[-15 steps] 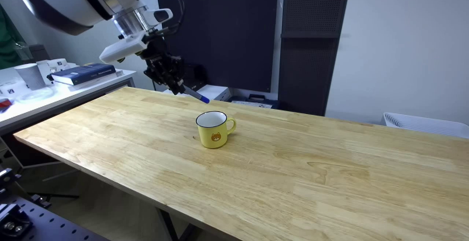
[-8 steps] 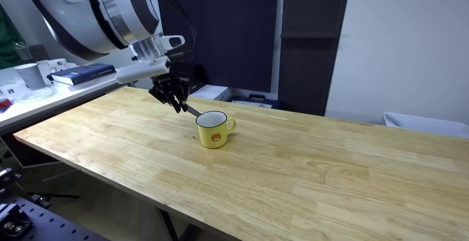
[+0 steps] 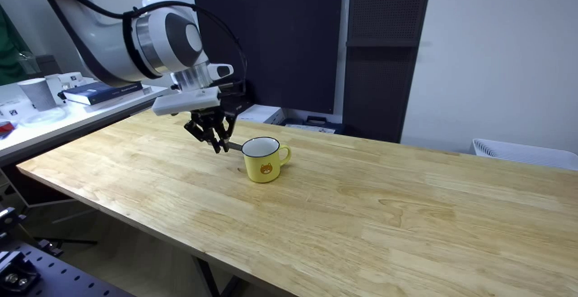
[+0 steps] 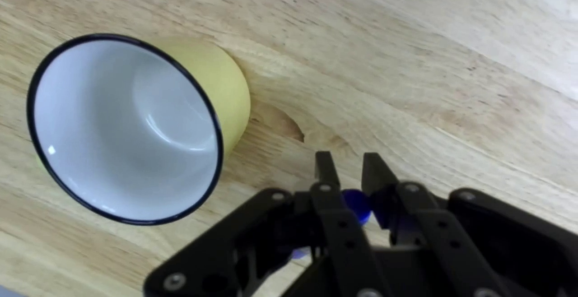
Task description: Take the marker out of the cup and put it on the table
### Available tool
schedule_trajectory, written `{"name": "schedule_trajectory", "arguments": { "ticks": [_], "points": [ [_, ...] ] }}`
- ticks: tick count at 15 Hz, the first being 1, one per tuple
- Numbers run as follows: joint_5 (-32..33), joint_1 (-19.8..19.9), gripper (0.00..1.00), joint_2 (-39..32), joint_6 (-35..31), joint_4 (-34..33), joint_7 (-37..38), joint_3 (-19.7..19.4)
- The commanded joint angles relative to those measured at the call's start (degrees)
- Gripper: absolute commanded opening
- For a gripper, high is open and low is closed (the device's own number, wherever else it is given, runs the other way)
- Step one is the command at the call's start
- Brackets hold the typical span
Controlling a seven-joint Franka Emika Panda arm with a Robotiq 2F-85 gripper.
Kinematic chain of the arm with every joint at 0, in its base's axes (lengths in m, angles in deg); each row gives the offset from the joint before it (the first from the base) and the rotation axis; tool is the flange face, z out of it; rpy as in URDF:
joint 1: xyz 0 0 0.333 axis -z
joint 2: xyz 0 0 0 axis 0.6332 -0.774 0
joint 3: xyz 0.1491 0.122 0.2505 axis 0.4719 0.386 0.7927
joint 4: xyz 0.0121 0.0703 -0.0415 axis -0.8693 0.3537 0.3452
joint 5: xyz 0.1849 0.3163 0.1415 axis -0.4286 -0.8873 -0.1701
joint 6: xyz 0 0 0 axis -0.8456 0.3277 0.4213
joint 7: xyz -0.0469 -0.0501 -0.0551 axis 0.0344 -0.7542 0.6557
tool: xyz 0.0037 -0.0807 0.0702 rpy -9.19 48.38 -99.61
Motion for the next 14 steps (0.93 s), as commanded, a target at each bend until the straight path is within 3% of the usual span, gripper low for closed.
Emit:
{"name": "schedule_trajectory", "arguments": {
  "ticks": [1, 9, 14],
  "points": [
    [-4.4, 0.0, 0.48, -1.4, 1.5, -1.8, -5.4, 0.5],
    [-6.8, -2.3, 1.00, -0.2, 2.2, -1.4, -5.5, -1.9],
    [-10.1, -4.0, 1.00, 0.1, 5.7, -2.1, -0.3, -3.7]
  ]
}}
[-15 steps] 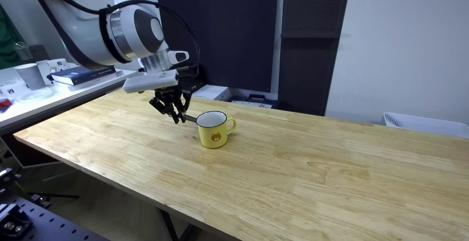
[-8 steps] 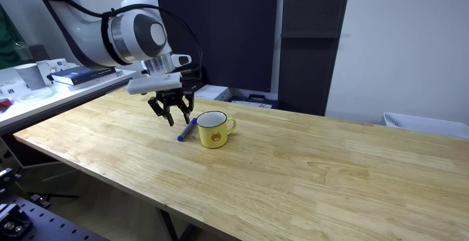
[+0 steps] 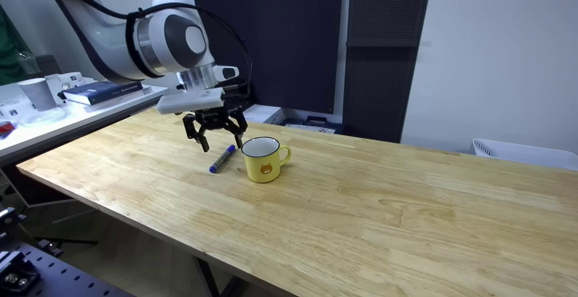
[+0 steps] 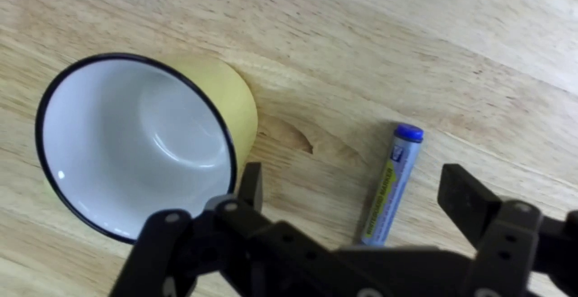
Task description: Take the marker out of the cup and put it on the table
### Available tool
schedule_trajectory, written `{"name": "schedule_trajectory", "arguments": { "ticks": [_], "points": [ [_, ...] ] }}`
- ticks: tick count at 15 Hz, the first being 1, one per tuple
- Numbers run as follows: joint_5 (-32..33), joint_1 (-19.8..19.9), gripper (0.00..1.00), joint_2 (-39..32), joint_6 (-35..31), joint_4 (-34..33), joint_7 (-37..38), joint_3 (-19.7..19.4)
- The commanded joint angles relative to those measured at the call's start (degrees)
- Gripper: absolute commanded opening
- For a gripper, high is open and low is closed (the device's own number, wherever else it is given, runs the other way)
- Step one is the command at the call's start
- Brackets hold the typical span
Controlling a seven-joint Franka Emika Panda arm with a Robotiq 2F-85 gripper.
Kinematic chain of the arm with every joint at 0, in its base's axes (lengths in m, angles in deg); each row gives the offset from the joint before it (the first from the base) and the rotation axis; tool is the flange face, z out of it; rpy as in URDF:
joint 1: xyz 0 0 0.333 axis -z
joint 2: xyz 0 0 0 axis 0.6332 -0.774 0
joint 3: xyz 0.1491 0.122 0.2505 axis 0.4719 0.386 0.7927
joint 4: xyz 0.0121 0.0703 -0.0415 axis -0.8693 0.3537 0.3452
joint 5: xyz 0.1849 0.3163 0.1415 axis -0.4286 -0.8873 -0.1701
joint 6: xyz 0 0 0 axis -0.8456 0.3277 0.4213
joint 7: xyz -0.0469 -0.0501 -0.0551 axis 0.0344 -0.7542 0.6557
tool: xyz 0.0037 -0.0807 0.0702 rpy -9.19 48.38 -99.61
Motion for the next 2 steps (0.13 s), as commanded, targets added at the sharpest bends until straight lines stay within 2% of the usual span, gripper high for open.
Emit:
{"name": "schedule_trajectory", "arguments": {
  "ticks": [1, 2],
  "points": [
    [-3.2, -1.5, 1.00, 0.9, 4.1, -1.0, 5.1, -1.4],
    [-4.3, -1.1, 1.00, 1.0, 5.1, -1.1, 5.1, -1.0]
  ]
}}
